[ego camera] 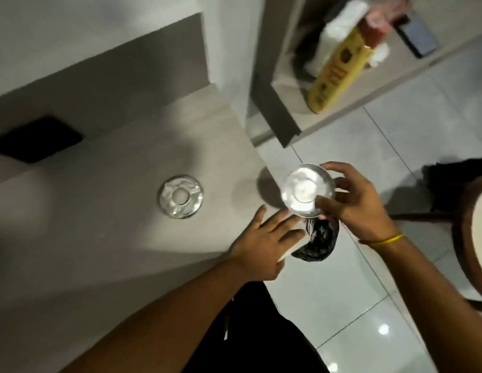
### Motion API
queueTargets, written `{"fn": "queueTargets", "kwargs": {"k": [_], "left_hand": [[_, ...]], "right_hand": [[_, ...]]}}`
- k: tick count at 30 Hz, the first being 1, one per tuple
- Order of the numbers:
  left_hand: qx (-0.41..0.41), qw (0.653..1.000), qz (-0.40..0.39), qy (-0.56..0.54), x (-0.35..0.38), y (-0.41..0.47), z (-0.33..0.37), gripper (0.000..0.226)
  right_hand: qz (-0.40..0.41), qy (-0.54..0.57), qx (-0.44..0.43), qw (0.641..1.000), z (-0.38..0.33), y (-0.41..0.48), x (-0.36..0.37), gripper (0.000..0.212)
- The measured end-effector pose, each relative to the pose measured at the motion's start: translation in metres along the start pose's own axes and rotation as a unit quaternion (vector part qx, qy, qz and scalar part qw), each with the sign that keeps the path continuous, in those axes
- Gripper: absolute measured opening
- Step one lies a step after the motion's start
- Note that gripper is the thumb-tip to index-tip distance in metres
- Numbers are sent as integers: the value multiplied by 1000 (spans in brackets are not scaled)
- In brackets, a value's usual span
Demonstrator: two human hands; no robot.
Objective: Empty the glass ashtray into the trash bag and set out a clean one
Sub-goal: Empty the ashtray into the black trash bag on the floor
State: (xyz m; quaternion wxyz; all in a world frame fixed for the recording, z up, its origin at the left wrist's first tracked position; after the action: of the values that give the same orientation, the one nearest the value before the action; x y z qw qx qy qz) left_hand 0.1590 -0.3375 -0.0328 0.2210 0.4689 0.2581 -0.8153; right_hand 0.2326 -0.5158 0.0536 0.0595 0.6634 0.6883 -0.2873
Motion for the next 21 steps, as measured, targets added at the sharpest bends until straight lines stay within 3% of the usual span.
{"fn": "queueTargets", "kwargs": {"k": [4,7,9,12,18,21], "left_hand": [[-18,998,-42,38,6,8,7,84],[-12,998,-23,65,14,9,2,84],[-13,997,-6,72,20,11,0,83],[0,995,29,92,26,11,-6,85],[0,991,59,116,25,10,0,82],[0,992,57,109,24,9,2,80]], "right_hand": [[178,-153,38,971,104,-49,-92,84],[205,-263,22,943,160,-55,-95,85],[171,-339,20,925,200,-45,-76,80],[68,-445,12,893,260,-25,-25,92],[-29,-546,-22,837,343,8,40,103],[-63,-590,-12,805,370,22,58,89]]}}
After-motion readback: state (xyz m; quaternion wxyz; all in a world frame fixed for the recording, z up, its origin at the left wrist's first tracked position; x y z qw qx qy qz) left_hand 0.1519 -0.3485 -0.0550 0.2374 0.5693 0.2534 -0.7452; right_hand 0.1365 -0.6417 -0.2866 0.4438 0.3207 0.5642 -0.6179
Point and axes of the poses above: each hand's wrist, its own y-axis towards the middle knuckle, its own x-axis out of the palm, z = x × y, the point moved 7 cm from there along y, towards the middle knuckle, and after that the axes turned 8 degrees about -y, right-handed, at the moved point
